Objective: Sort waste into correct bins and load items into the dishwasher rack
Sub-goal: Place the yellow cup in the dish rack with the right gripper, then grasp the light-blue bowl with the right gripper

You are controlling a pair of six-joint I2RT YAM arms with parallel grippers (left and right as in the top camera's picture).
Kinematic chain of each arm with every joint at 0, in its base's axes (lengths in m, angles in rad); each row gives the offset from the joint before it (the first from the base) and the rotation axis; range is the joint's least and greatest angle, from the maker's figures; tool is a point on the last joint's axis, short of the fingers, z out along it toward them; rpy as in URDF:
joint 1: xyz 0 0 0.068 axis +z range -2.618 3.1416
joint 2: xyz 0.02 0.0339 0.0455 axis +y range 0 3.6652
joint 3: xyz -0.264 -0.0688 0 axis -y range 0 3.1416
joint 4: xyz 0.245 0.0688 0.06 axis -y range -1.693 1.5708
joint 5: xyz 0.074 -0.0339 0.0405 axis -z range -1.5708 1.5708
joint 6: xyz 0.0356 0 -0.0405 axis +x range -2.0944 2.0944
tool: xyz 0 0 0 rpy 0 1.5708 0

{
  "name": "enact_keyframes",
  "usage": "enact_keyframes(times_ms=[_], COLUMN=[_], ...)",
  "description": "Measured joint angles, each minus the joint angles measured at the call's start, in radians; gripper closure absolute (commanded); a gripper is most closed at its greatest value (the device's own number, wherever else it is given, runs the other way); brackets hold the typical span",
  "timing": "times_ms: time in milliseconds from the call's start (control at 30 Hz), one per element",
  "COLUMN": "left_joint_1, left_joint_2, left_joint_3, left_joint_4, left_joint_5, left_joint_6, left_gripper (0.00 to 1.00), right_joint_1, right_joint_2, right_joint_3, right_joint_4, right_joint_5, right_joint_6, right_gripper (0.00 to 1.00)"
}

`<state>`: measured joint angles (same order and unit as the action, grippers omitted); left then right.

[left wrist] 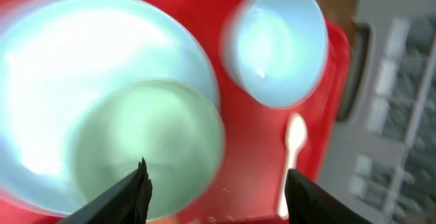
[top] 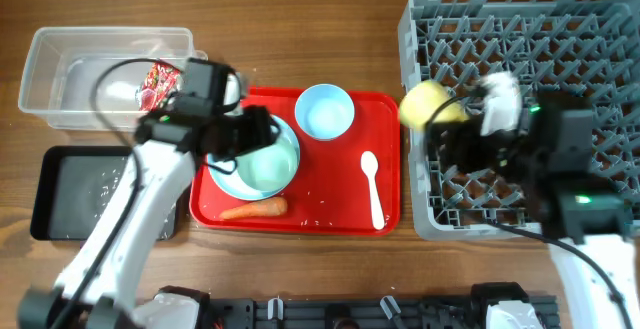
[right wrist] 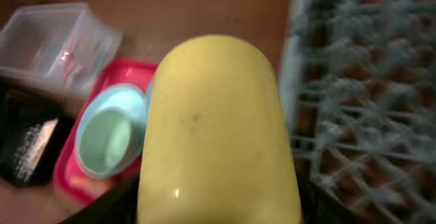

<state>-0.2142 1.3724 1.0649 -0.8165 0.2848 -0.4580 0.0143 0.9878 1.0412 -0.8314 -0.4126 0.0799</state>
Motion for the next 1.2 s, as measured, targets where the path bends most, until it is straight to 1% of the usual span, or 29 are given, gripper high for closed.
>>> enact_keyframes(times_ms=[100,200,333,367,400,500,533,567,600,633,667,733,800,833,900,967,1067,1133,1200], left_joint_1=[0.017,0.017,0.017,0.017,0.017,0.017,0.017,0.017,0.017,0.017,0.017,0.017,0.017,0.017,0.017,0.017,0.017,0.017,0.019], left_joint_2=[-0.087,-0.130,-0.135,-0.135,-0.135,-0.135,-0.135,-0.135,-0.135,-0.135,-0.135,-0.135,-0.135,-0.135,-0.135,-0.135,-0.135,-0.135,-0.135], left_joint_3=[0.000,0.000,0.000,0.000,0.000,0.000,0.000,0.000,0.000,0.000,0.000,0.000,0.000,0.000,0.000,0.000,0.000,0.000,0.000], left_joint_4=[-0.029,-0.037,-0.060,-0.061,-0.063,-0.063,-0.063,-0.063,-0.063,-0.063,-0.064,-0.066,-0.071,-0.076,-0.079,-0.084,-0.095,-0.105,-0.119], left_joint_5=[-0.103,-0.169,-0.185,-0.187,-0.187,-0.187,-0.188,-0.188,-0.188,-0.188,-0.188,-0.190,-0.191,-0.191,-0.191,-0.191,-0.191,-0.200,-0.217], left_joint_6=[0.000,0.000,0.000,0.000,0.000,0.000,0.000,0.000,0.000,0.000,0.000,0.001,0.002,0.003,0.003,0.003,0.003,0.003,0.003], left_gripper=[0.34,0.34,0.34,0.34,0.34,0.34,0.34,0.34,0.34,0.33,0.29,0.23,0.21,0.21,0.21,0.19,0.19,0.19,0.19], right_joint_1=[-0.086,-0.257,-0.505,-0.570,-0.615,-0.647,-0.647,-0.647,-0.647,-0.647,-0.647,-0.647,-0.648,-0.648,-0.643,-0.592,-0.398,-0.261,-0.063], right_joint_2=[0.006,0.077,0.255,0.308,0.357,0.451,0.474,0.489,0.495,0.497,0.497,0.497,0.497,0.497,0.497,0.495,0.459,0.429,0.412], right_joint_3=[0.146,0.238,0.256,0.256,0.256,0.256,0.256,0.256,0.256,0.255,0.255,0.254,0.254,0.253,0.251,0.251,0.250,0.250,0.250], right_joint_4=[-0.137,-0.249,-0.299,-0.303,-0.310,-0.333,-0.337,-0.340,-0.341,-0.342,-0.342,-0.338,-0.320,-0.308,-0.293,-0.276,-0.209,-0.147,-0.077], right_joint_5=[0.129,0.235,0.287,0.307,0.321,0.356,0.362,0.367,0.370,0.370,0.372,0.368,0.330,0.277,0.134,0.019,-0.061,-0.062,-0.030], right_joint_6=[0.035,0.056,0.080,0.092,0.108,0.140,0.145,0.151,0.153,0.156,0.161,0.162,0.162,0.153,0.086,0.016,-0.048,-0.057,-0.046], right_gripper=[0.54,0.55,0.55,0.54,0.51,0.47,0.42,0.33,0.14,0.02,0.00,0.00,0.01,0.04,0.05,0.05,0.07,0.07,0.07])
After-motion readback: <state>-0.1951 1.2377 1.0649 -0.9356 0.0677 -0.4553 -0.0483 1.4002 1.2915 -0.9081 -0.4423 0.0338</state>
